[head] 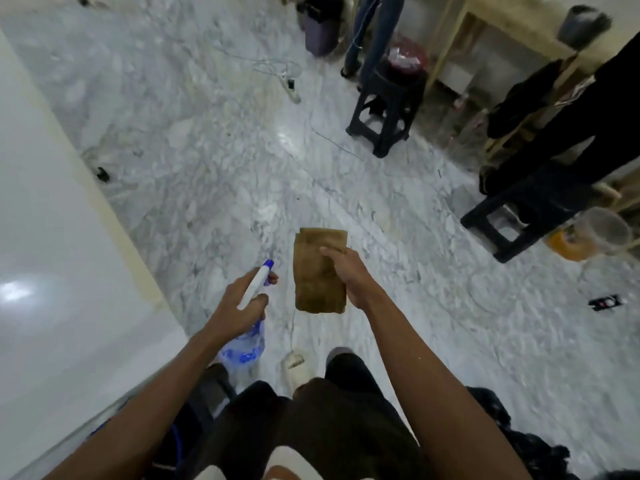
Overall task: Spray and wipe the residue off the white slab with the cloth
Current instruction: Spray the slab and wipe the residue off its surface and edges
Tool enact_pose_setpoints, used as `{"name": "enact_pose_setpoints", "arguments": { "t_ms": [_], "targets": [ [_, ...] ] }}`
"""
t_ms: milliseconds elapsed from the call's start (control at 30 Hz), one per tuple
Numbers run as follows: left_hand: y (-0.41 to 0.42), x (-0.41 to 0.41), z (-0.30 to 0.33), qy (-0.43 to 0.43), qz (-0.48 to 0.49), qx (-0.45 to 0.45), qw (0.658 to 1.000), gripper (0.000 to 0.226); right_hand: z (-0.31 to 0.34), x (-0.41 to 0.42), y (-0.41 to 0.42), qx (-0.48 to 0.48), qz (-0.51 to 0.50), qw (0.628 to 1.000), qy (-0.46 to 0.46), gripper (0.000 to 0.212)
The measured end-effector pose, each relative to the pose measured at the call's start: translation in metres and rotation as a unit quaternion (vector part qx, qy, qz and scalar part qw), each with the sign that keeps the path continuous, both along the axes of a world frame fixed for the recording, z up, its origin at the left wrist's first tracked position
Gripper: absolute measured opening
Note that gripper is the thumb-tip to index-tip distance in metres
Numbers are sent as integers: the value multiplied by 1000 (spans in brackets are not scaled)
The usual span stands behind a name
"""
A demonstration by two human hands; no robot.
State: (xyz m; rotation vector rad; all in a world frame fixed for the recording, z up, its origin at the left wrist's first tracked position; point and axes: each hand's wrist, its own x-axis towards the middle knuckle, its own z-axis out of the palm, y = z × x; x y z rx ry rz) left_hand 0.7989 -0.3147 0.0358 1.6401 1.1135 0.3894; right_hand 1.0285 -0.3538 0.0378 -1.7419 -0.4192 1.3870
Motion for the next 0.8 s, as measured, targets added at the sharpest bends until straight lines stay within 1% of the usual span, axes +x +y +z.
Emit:
{"name": "enact_pose_setpoints", "arguments": {
  "t_ms": [100,267,367,500,600,700,800],
  "targets": [
    [48,15,2,11,34,9,999,36,0,18,64,2,34,999,11,33],
    [135,39,-6,30,93,14,995,36,-13,43,187,7,104,995,2,46],
    [196,57,-9,44,125,26,991,37,-20,59,270,20,148,989,13,42],
    [272,78,0,49,206,0,977,32,-13,77,372,12,215,977,14,39],
    [324,85,6,40,259,10,965,31,-7,80,447,10,264,964,30,43],
    [359,86,15,50,317,5,947,36,-4,70,505,8,308,951,38,38],
    [396,76,20,39,363,-1,931,38,2,44,560,-5,328,942,65,35]
  ]
}}
